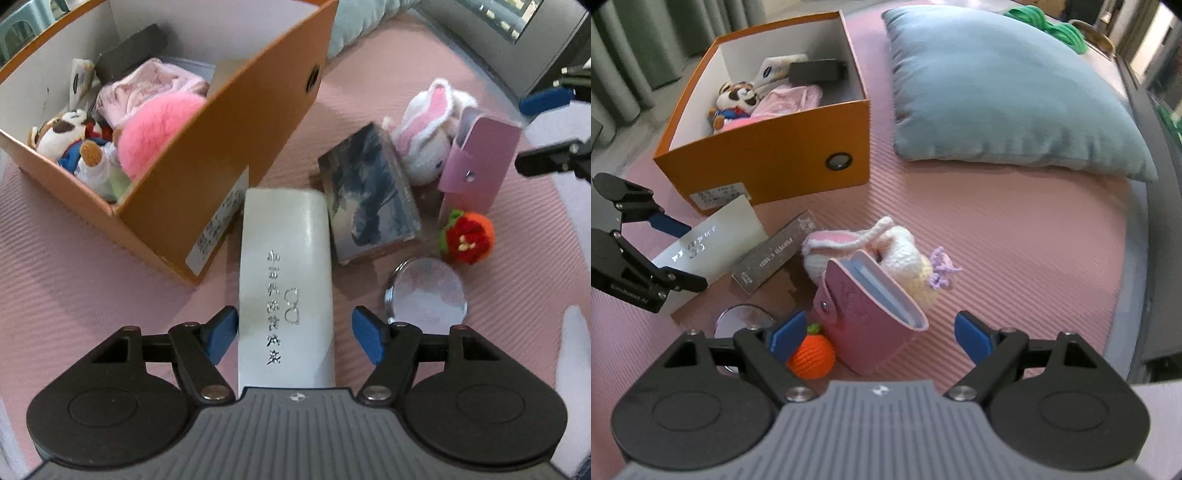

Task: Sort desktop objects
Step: 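Grasp the white glasses case with the left gripper while the right grasps the pink card holder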

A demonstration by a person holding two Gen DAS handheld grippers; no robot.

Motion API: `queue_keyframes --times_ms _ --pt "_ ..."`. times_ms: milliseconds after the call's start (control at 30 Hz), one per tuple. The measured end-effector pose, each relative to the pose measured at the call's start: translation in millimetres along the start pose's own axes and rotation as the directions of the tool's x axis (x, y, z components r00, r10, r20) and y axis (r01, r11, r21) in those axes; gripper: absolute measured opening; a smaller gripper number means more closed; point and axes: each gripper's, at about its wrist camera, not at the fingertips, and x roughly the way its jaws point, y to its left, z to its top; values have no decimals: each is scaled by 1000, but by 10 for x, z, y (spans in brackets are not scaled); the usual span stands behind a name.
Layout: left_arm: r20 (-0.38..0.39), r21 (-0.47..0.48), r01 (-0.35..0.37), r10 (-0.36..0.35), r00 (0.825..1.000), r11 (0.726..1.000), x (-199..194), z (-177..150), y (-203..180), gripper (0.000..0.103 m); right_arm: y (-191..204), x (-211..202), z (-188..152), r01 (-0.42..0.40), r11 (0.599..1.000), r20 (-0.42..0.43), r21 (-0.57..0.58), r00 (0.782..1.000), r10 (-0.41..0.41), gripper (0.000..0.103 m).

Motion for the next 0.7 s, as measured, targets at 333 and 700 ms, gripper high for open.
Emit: queue_keyframes --times_ms 333,700 --pt "-15 -29 -9 8 1000 1000 108 57 -5 85 22 219 38 -49 999 -46 -9 998 48 74" --pt "-26 31 -19 20 999 999 128 51 -46 88 97 246 -48 -181 983 -95 -37 980 177 35"
